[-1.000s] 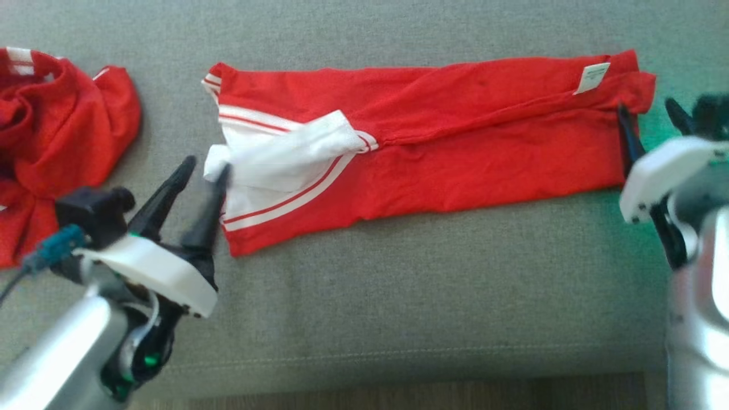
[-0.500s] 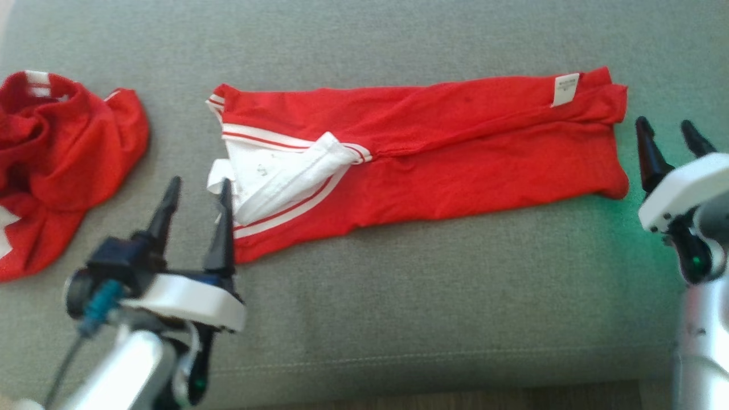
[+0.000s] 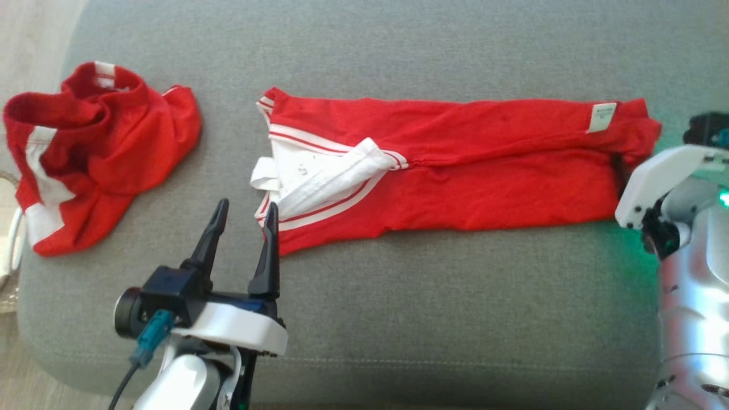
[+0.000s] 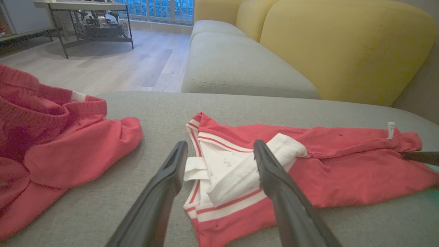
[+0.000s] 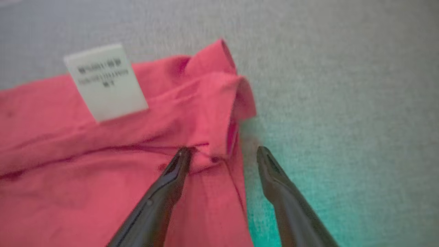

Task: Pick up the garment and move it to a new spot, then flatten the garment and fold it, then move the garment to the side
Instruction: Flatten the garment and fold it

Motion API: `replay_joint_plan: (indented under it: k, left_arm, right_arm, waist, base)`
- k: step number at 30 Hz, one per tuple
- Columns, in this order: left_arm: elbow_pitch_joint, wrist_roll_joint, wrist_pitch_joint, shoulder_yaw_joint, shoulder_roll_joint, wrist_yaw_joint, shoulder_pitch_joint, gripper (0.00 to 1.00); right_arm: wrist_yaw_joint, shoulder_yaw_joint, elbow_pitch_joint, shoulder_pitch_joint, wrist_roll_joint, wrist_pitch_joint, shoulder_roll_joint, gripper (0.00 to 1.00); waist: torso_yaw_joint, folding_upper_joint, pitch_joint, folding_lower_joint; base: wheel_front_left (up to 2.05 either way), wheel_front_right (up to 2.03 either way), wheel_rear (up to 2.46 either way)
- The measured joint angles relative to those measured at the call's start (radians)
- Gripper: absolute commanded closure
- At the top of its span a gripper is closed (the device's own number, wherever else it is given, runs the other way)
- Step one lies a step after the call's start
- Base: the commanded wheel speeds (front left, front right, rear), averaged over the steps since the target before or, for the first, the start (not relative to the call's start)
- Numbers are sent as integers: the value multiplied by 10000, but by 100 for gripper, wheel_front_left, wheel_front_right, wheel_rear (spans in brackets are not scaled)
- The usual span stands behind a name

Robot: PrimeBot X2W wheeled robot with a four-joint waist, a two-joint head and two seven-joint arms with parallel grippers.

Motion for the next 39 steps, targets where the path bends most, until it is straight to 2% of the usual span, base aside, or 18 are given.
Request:
replay_joint_plan:
  k: [6, 7, 8, 9, 10, 12, 17, 26, 39]
  left_arm:
    - [117, 284, 0, 476, -343, -347, 94, 0]
    - [132, 341, 0, 533, -405, -424, 150, 0]
    - [138, 364, -2, 602, -472, -516, 218, 0]
    - [167, 368, -2, 679, -548, -539, 274, 0]
    - [211, 424, 0, 738, -610, -625, 315, 0]
    - [259, 535, 0, 823, -706, -732, 380, 0]
    - [374, 754, 0, 1118, -901, -984, 453, 0]
    - [401, 1066, -2, 1674, -1060, -1323, 1062, 0]
    - [405, 1421, -2, 1921, -1239, -1758, 1068, 0]
  right_arm:
    - [0, -403, 832, -439, -569, 12, -61, 0]
    - [0, -445, 965, -479, -635, 15, -81, 7]
    - [0, -479, 1085, -522, -685, 27, -86, 23]
    - [0, -506, 1208, -571, -715, 46, -96, 23]
    - [0, -508, 1321, -616, -723, 56, -104, 53]
    - [0, -531, 1499, -678, -727, 8, -102, 100]
    - [4, -773, 1567, -581, -1191, -541, 0, 100]
    - [4, -1252, 677, -113, -2230, -903, 111, 100]
    - [2, -1463, 234, -151, -2316, -1189, 104, 100]
  waist:
    - [95, 0, -96, 0]
    - [94, 0, -117, 0]
    - [91, 0, -136, 0]
    - [88, 0, -153, -1]
    - [84, 0, -174, 0]
    - [76, 0, -215, -1]
    - [41, 0, -388, 1]
    - [-418, 0, -650, 1]
    - [-976, 0, -705, 0]
  base:
    - [0, 0, 0]
    - [0, 0, 0]
    - [0, 0, 0]
    - [0, 0, 0]
    - [0, 0, 0]
    - [0, 0, 0]
    - [0, 0, 0]
    - [0, 0, 0]
    - [0, 0, 0]
